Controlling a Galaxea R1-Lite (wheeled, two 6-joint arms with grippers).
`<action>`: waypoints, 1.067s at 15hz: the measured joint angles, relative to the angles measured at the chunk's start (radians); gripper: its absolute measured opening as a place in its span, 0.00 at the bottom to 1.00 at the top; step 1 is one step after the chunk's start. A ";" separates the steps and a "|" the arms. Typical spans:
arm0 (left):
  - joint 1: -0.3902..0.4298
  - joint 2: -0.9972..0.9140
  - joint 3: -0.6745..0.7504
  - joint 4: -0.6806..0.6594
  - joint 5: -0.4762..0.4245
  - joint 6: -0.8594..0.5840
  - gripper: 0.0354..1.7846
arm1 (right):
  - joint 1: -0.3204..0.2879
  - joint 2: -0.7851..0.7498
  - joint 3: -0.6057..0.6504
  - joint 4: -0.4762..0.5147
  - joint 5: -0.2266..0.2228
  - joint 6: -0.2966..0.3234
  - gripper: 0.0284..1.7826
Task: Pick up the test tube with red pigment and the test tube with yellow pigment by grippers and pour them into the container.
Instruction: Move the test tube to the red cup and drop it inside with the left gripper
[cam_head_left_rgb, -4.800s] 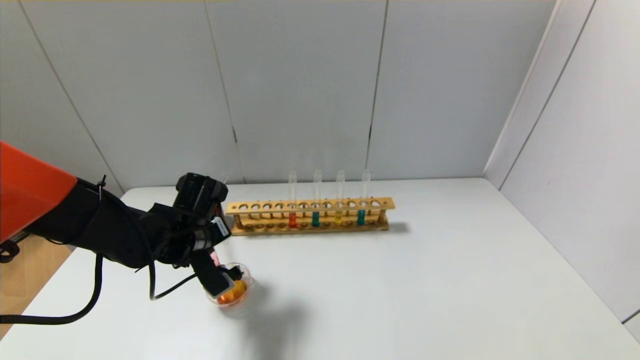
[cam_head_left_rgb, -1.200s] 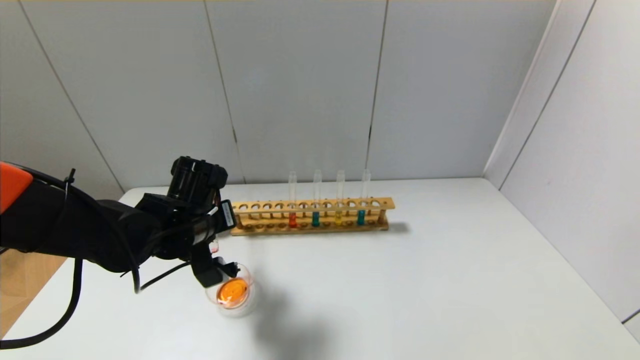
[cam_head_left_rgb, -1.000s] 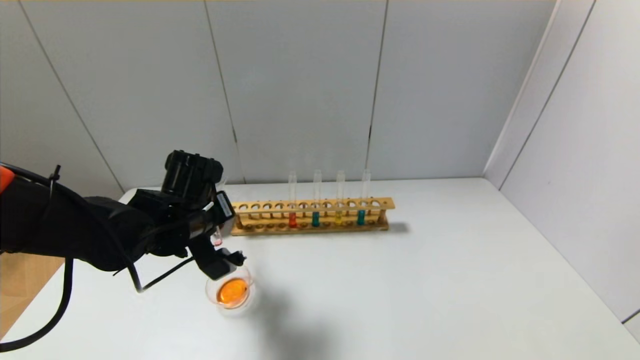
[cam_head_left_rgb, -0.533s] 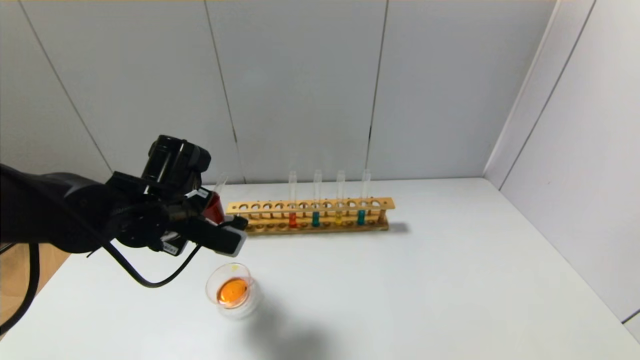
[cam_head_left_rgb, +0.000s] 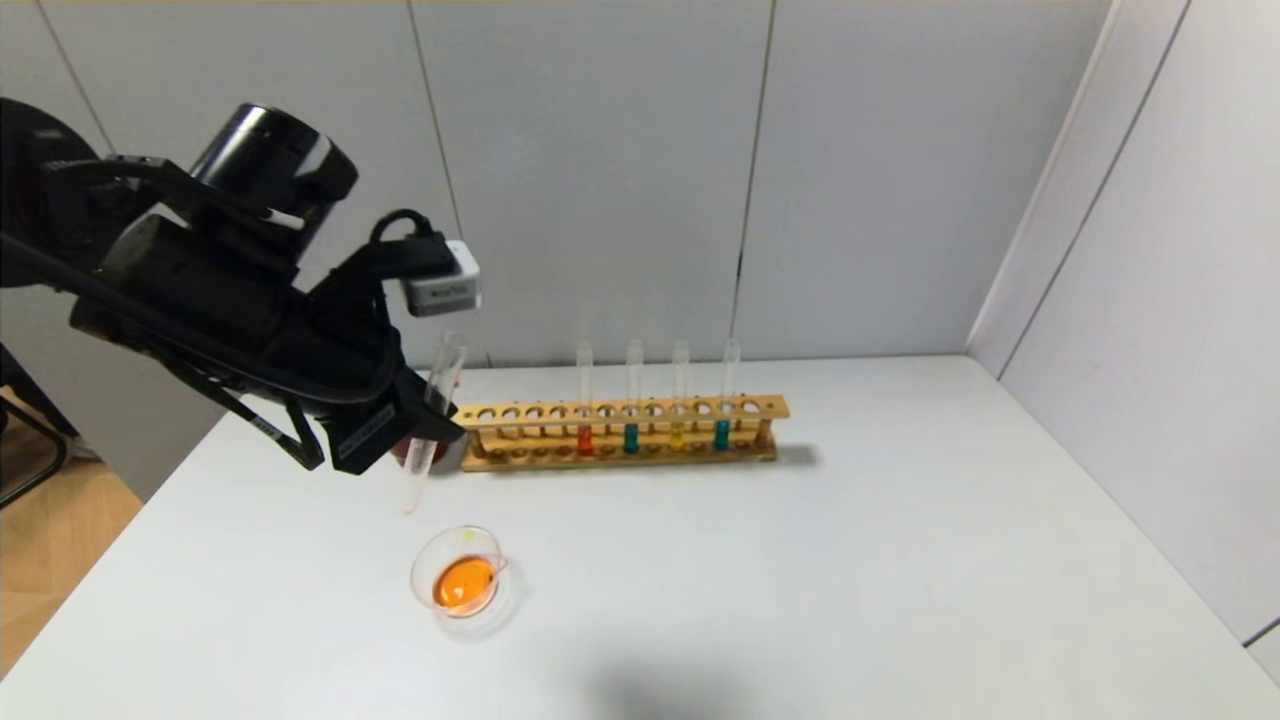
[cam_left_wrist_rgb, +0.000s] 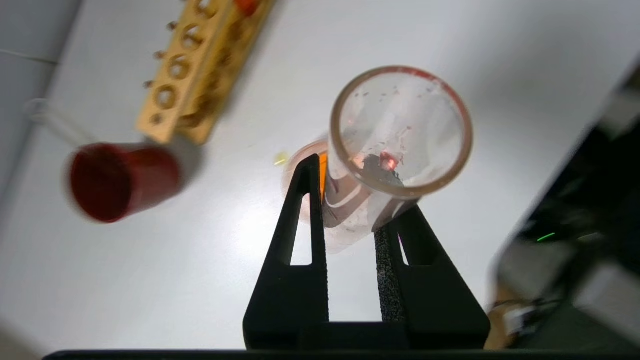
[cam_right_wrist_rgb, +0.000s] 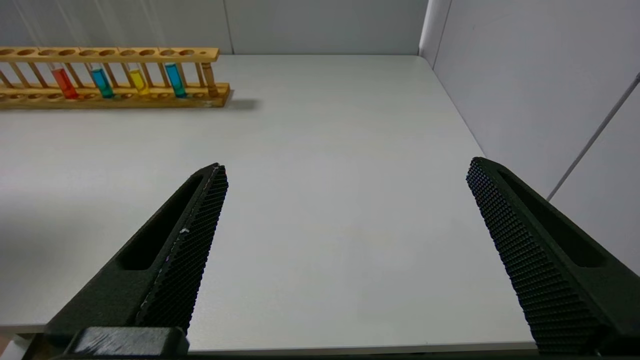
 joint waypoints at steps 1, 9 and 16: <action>0.024 -0.020 0.042 -0.037 -0.069 -0.033 0.16 | -0.001 0.000 0.000 0.000 0.000 0.000 0.98; 0.231 -0.146 0.420 -0.608 -0.151 -0.337 0.16 | -0.001 0.000 0.000 0.000 0.000 0.000 0.98; 0.313 -0.048 0.448 -0.883 -0.129 -0.433 0.16 | 0.000 0.000 0.000 0.000 0.000 0.000 0.98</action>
